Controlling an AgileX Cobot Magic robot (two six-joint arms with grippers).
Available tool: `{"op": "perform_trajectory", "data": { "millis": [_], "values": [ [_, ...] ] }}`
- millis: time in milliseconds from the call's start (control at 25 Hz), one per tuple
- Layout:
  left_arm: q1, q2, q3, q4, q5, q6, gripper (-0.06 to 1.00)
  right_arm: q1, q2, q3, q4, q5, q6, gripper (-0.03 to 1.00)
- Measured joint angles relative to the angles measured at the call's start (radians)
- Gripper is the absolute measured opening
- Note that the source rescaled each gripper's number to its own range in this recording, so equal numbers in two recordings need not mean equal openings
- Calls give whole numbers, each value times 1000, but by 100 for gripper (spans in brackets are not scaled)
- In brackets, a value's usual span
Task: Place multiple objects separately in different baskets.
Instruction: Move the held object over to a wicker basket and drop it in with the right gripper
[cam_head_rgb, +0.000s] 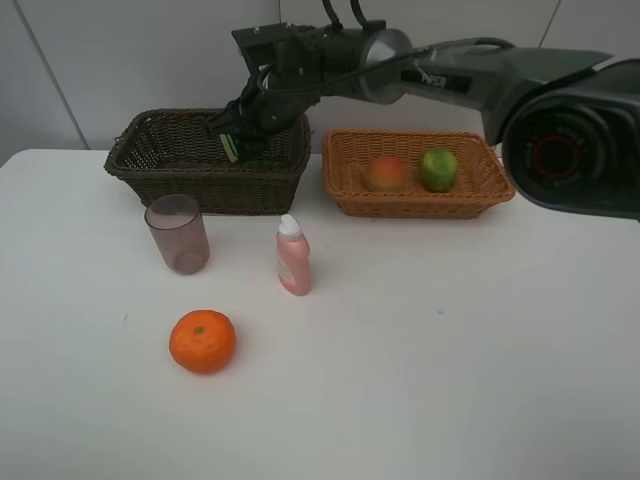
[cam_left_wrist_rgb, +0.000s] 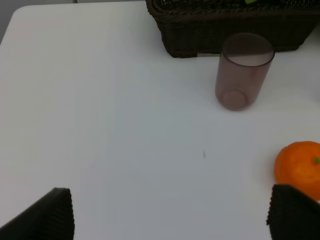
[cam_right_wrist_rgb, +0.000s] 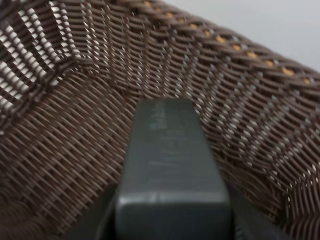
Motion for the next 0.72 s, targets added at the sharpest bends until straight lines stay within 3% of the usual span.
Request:
{"op": "perform_trajectory", "data": {
  "millis": [160, 240, 440, 520, 720],
  "values": [
    [0, 0, 0, 0, 0, 0, 100, -1, 8, 0, 0, 0, 0, 2],
    [0, 0, 0, 0, 0, 0, 100, -1, 8, 0, 0, -5, 0, 7],
    [0, 0, 0, 0, 0, 0, 100, -1, 7, 0, 0, -29, 0, 59],
    [0, 0, 0, 0, 0, 0, 100, -1, 0, 0, 0, -16, 0, 74],
    [0, 0, 0, 0, 0, 0, 100, -1, -74, 0, 10, 98, 0, 84]
  ]
}}
